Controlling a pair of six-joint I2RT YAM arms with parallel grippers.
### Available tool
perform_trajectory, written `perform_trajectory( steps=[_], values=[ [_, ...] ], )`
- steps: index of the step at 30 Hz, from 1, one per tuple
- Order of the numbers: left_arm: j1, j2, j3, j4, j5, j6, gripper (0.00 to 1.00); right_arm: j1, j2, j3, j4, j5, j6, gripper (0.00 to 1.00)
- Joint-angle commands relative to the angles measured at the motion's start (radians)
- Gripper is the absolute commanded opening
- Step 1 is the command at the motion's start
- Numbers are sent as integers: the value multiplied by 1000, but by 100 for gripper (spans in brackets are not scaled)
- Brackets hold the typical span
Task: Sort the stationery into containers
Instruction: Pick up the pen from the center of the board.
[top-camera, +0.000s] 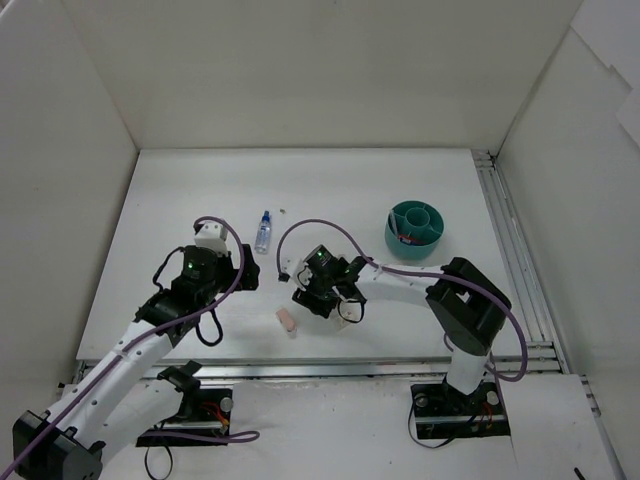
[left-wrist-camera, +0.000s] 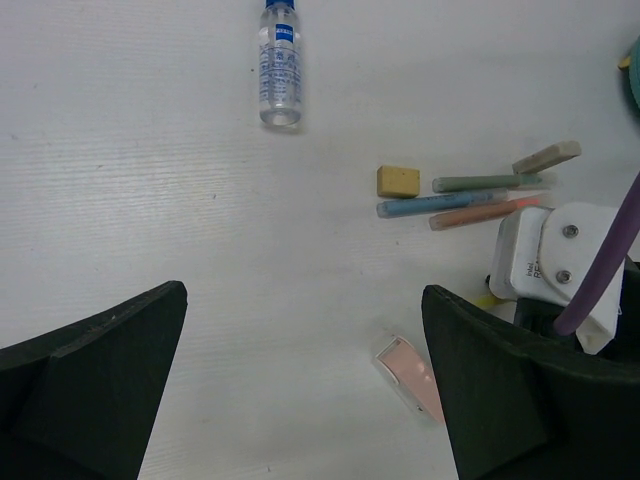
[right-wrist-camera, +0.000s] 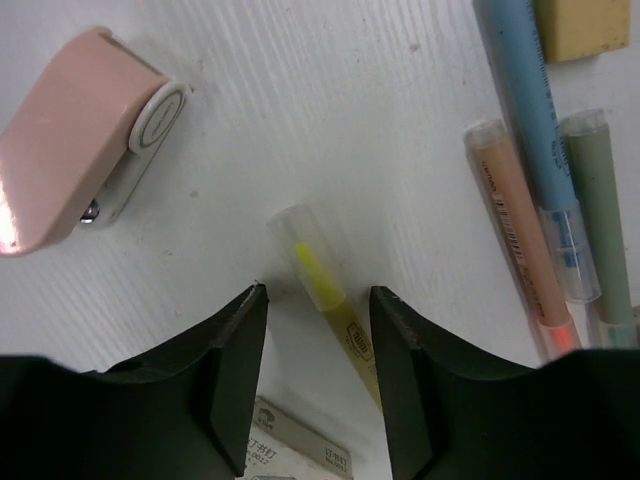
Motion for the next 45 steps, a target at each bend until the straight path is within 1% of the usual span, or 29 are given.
perform_trajectory(
  steps=[1,4,5,7,8,11,14,18,19,20,21,23,24,25,26,31,32,34,35,37,38,41,45],
  values=[
    [7,-5,15,18,-40,4,100,22,26,23,30,165,18,41],
    [7,-5,17,15,-44,9,100,28,25,14,95,237,33,31],
    [7,-5,20,16,-43,12,100,31,17,2,128,248,33,24],
    [7,-3,21,16,-46,15,100,30,-3,-14,167,274,21,18],
    [7,-3,21,16,-47,18,100,30,-12,-21,185,274,15,12],
    [7,-8,18,19,-49,24,100,28,-47,-49,237,259,-10,0],
    [7,-11,18,25,-46,33,100,30,-98,-69,283,202,-31,0],
    [7,-6,21,41,-31,47,100,16,-194,-121,419,178,-43,0],
    [7,-5,24,45,-27,53,100,8,-242,-133,450,161,-37,0],
    [7,3,26,48,-26,56,100,-27,-266,-156,479,146,-30,0],
    [7,6,30,54,-20,60,100,-45,-291,-170,545,127,4,0],
    [7,17,35,70,-11,66,100,-99,-361,-213,617,141,35,0],
    [7,23,41,77,3,69,100,-123,-380,-231,700,156,70,0],
    [7,32,43,83,12,75,100,-139,-413,-245,743,209,93,0],
    [7,40,44,100,18,79,100,-181,-424,-260,792,226,124,0],
    [7,106,80,136,61,107,100,-332,-438,-244,839,248,205,0],
    [7,118,83,146,69,113,100,-379,-435,-244,860,242,216,0],
    [7,146,93,156,69,118,100,-424,-420,-245,885,210,225,0],
    [7,152,96,163,69,118,100,-468,-415,-245,906,195,233,0],
    [7,176,107,171,69,126,100,-504,-397,-248,929,168,231,0],
    [7,182,112,174,103,127,100,-536,-392,-254,946,170,236,0],
    [7,204,126,177,115,141,100,-593,-380,-262,963,104,245,0],
    [7,235,135,186,153,168,100,-627,-356,-281,966,47,248,0]
  ],
)
